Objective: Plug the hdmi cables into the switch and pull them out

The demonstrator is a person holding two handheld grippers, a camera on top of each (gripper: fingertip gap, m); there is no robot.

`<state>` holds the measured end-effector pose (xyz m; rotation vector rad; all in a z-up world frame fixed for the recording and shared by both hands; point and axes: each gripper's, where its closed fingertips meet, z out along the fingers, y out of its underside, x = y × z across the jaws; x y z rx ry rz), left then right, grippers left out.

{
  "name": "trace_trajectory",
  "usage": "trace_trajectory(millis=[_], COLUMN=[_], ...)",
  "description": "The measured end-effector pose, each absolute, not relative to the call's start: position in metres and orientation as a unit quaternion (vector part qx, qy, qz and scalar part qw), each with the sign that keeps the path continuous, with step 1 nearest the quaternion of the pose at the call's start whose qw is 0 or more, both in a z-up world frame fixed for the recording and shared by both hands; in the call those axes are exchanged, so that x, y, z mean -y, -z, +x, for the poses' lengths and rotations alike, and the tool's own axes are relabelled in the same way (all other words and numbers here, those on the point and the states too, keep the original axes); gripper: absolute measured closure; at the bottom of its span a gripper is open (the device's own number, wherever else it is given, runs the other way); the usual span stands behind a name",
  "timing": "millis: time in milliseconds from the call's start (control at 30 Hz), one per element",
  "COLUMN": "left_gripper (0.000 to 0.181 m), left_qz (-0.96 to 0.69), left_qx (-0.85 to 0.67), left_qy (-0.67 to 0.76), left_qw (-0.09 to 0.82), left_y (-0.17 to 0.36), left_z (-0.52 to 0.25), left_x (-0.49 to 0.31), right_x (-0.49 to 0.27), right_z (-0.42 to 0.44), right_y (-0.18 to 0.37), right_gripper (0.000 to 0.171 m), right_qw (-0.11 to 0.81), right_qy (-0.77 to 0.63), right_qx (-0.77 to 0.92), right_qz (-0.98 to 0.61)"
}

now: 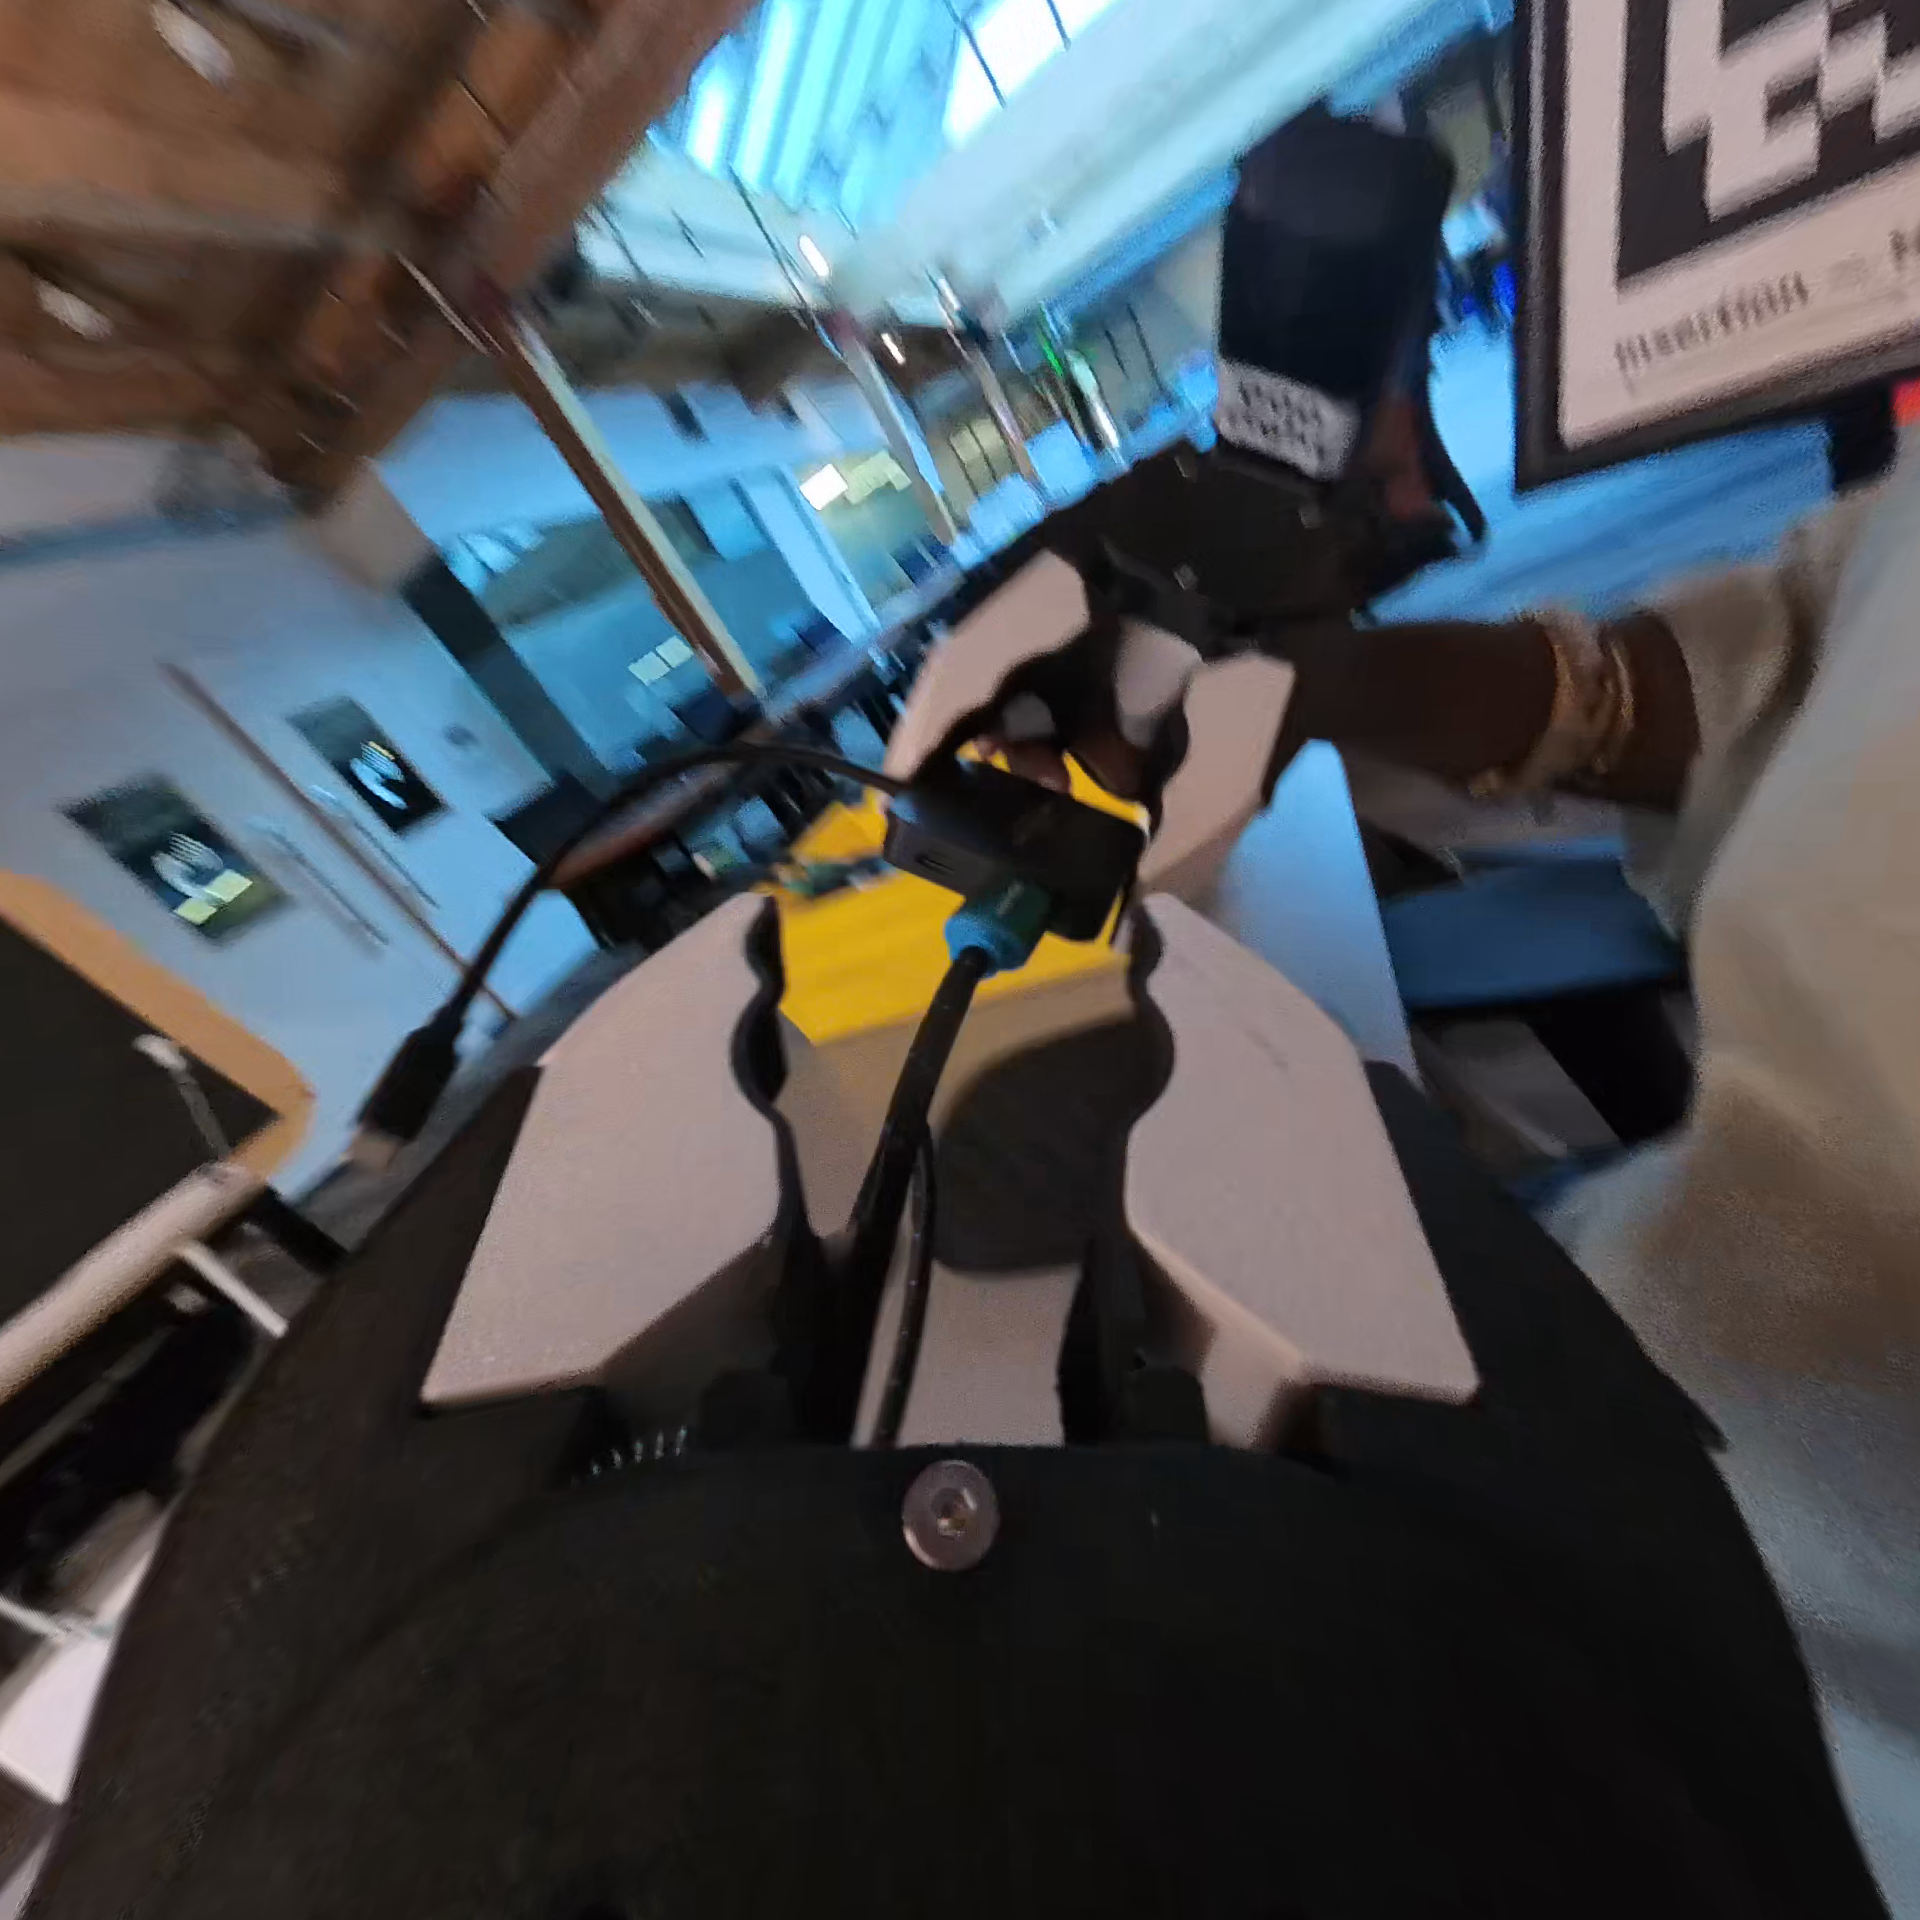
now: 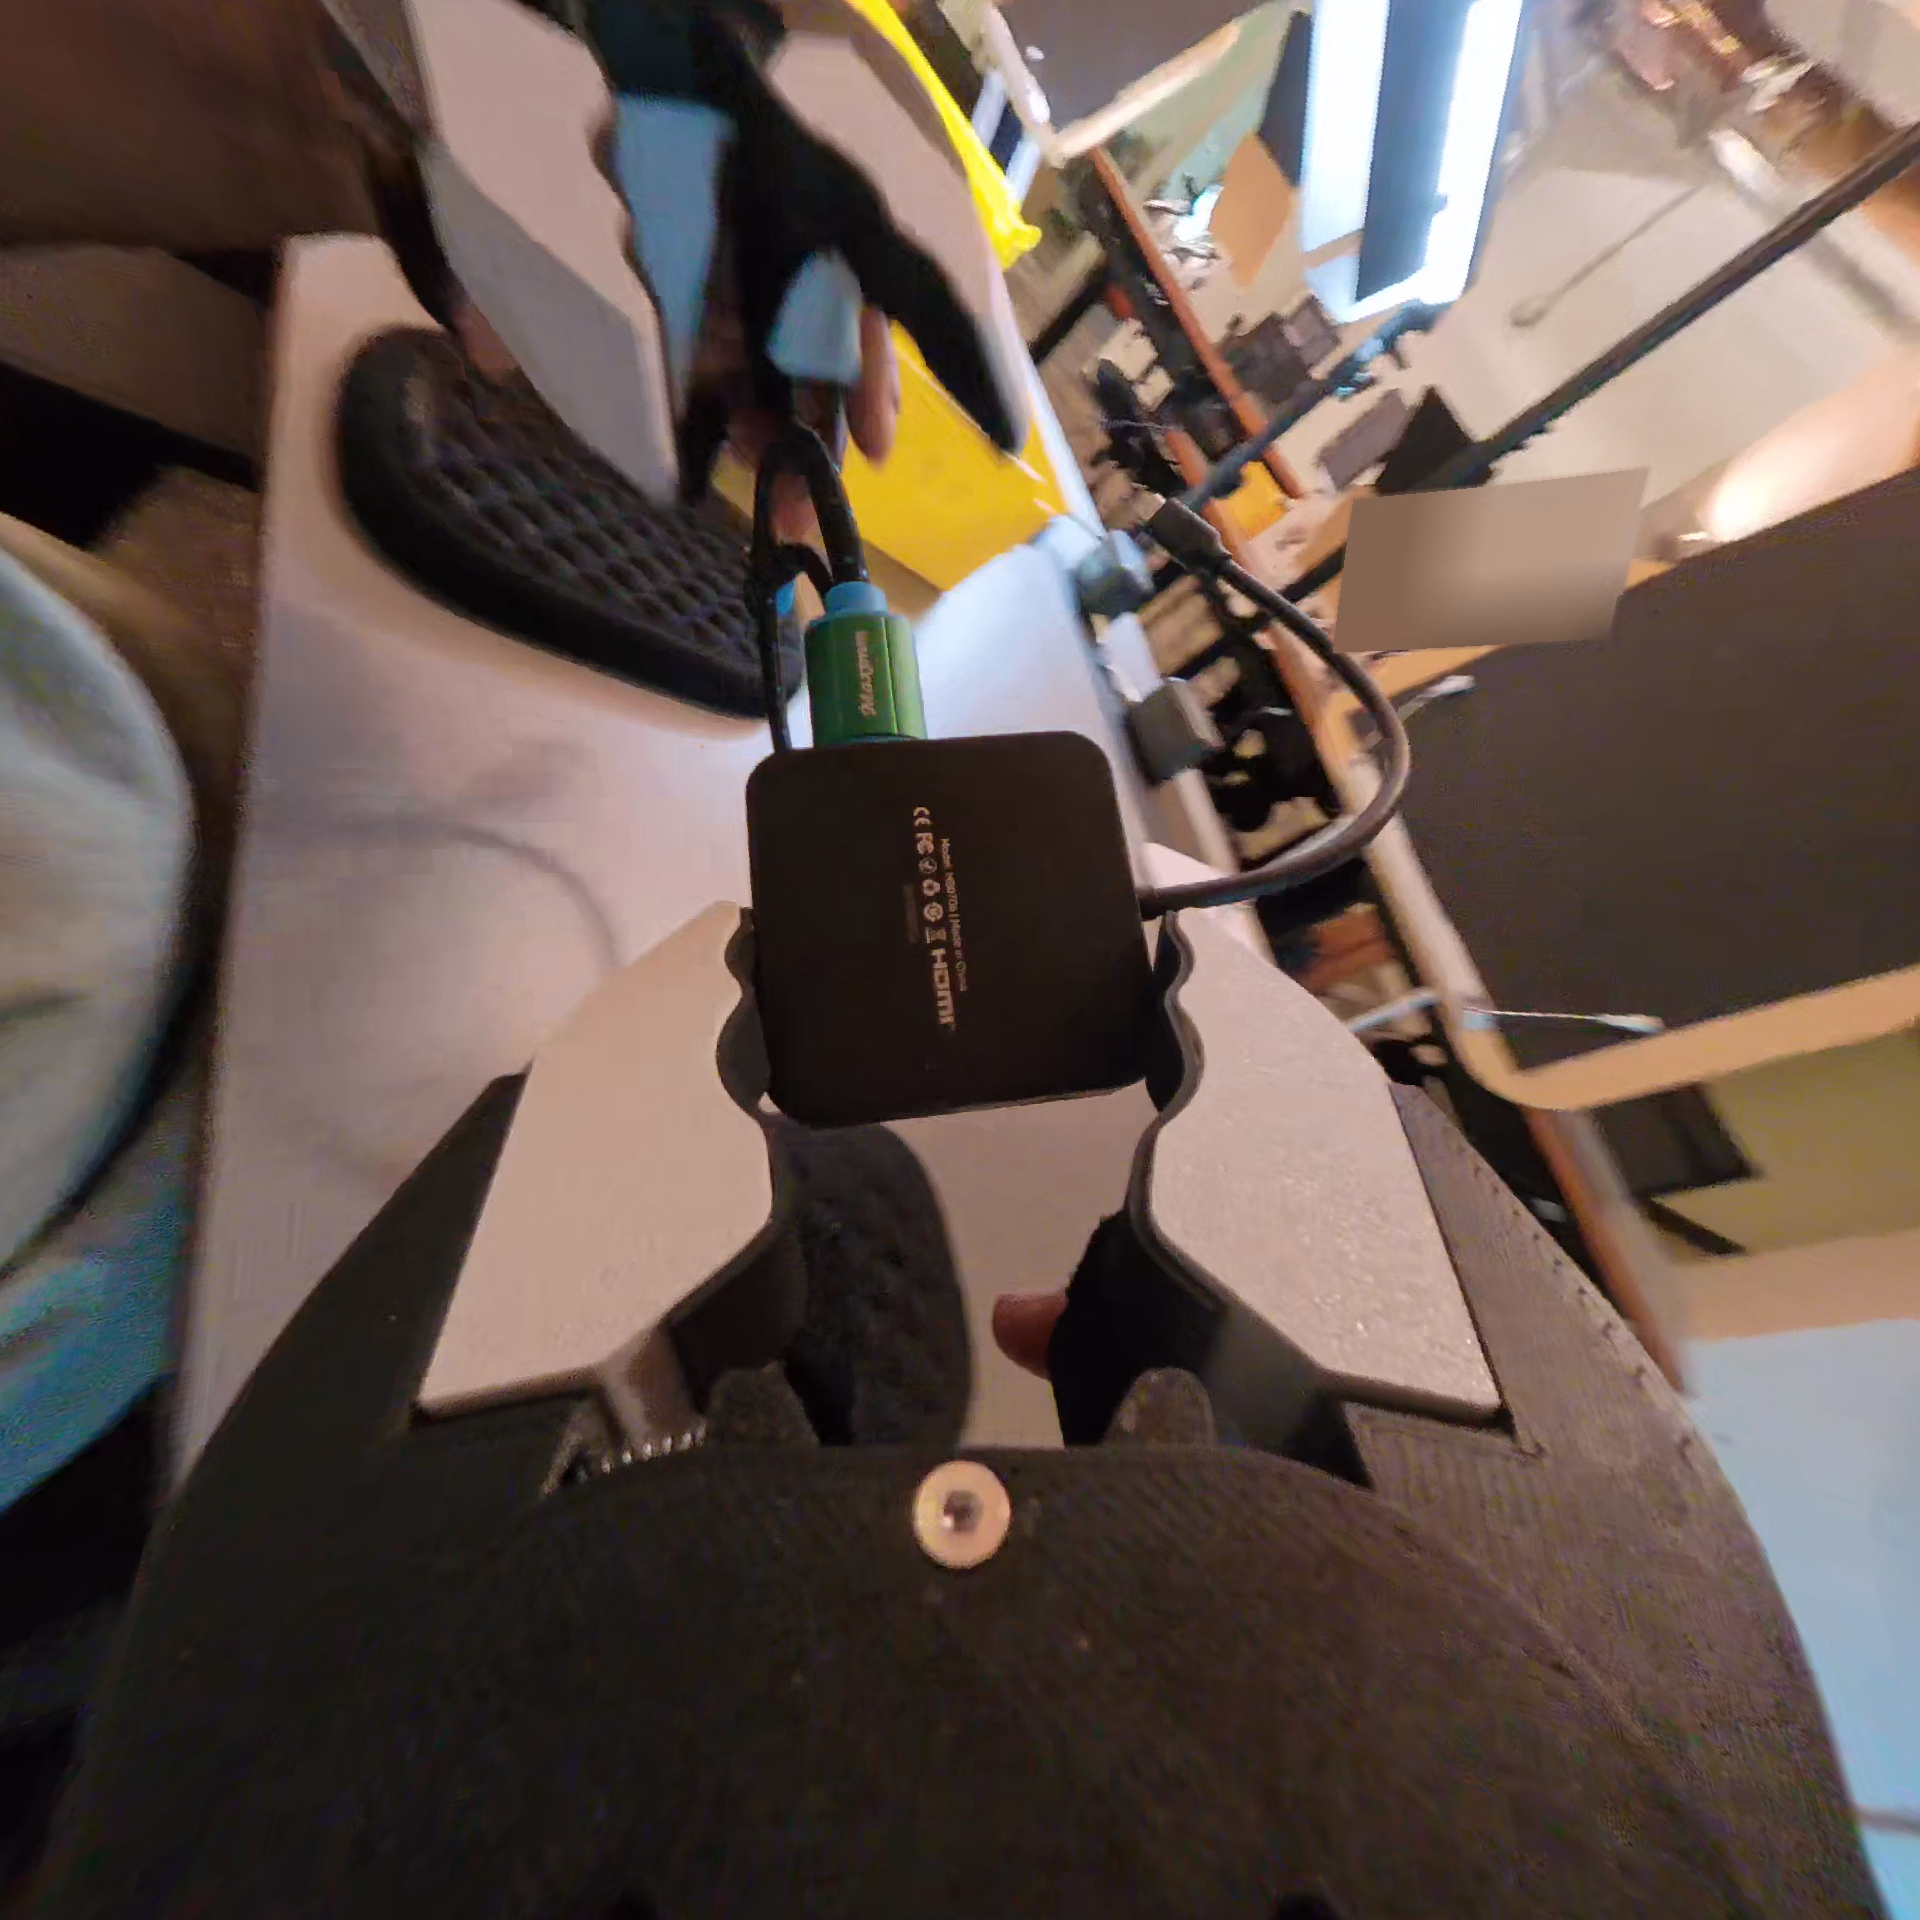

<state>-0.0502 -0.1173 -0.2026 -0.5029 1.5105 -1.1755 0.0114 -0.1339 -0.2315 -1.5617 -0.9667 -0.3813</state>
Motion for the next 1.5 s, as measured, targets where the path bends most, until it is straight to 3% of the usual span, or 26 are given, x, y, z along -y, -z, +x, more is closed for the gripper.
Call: trace_trajectory(millis=[133, 300, 400, 700, 867, 1067, 1233, 1333, 1500], left_gripper=[0.095, 0.097, 0.107, 0.109, 0.109, 0.112, 0.113, 0.113, 0.113], left_qz=[-0.193, -0.217, -0.326, -0.326, -0.329, -0.327, -0.317, -0.329, -0.372], left_qx=[-0.495, -0.342, -0.284, -0.306, -0.337, -0.377, -0.425, -0.436, -0.464], left_qy=[0.531, 0.526, 0.455, 0.440, 0.424, 0.429, 0.423, 0.409, 0.391], left_qw=[0.660, 0.748, 0.779, 0.779, 0.774, 0.753, 0.735, 0.731, 0.703], left_y=[0.151, 0.122, 0.129, 0.131, 0.137, 0.146, 0.156, 0.163, 0.179], left_z=[-0.076, -0.111, -0.118, -0.118, -0.107, -0.095, -0.085, -0.080, -0.070], left_x=[0.089, 0.039, -0.011, -0.015, -0.010, -0.001, 0.008, 0.005, -0.003], right_x=[0.138, 0.166, 0.188, 0.226, 0.225, 0.228, 0.231, 0.236, 0.224], right_z=[0.046, 0.121, 0.175, 0.281, 0.292, 0.290, 0.293, 0.289, 0.239], right_y=[0.189, 0.130, 0.129, 0.232, 0.261, 0.309, 0.293, 0.266, 0.240], right_gripper=[0.098, 0.098, 0.098, 0.098, 0.098, 0.098, 0.069, 0.062, 0.084], right_qw=[0.618, 0.663, 0.660, 0.561, 0.546, 0.434, 0.451, 0.475, 0.493], right_qy=[0.259, 0.385, 0.423, 0.397, 0.321, 0.250, 0.267, 0.316, 0.268], right_qx=[0.364, 0.206, 0.091, -0.141, -0.197, -0.208, -0.217, -0.196, -0.099], right_qz=[-0.646, -0.607, -0.614, -0.713, -0.748, -0.841, -0.824, -0.798, -0.822])
